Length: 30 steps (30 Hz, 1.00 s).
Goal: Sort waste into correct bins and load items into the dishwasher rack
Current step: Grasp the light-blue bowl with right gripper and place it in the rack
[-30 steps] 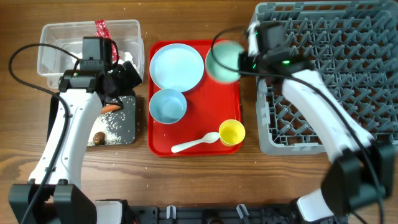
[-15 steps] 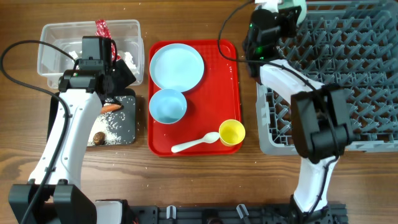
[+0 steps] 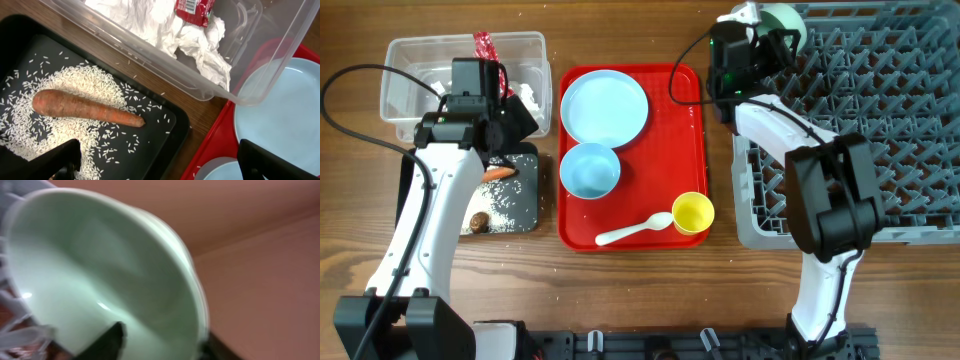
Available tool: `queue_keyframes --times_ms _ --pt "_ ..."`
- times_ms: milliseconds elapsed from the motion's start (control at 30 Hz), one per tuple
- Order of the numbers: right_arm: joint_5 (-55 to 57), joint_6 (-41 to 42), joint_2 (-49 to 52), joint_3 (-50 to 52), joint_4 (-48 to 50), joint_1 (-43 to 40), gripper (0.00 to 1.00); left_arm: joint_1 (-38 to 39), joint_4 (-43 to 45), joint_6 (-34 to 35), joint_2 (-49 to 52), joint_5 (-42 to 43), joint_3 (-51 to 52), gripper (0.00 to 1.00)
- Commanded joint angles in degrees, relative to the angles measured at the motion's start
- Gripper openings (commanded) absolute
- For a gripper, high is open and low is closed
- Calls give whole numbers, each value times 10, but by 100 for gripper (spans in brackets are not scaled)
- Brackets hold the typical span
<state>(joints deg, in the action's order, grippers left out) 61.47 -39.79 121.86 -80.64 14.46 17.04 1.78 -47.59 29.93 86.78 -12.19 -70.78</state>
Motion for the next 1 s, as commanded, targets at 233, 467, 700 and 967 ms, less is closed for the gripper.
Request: queue_keyframes --times_ms 233,467,700,967 --pt "5 -12 -24 8 67 95 100 -3 8 5 -4 -10 -7 100" --pt "-96 171 -133 8 -160 172 100 -3 15 5 -4 -10 -7 100" --pt "-720 655 -216 9 -471 235 100 -3 14 5 -4 -7 -7 100" --pt "-740 852 -146 80 -443 234 54 -3 10 5 -4 -7 -7 100"
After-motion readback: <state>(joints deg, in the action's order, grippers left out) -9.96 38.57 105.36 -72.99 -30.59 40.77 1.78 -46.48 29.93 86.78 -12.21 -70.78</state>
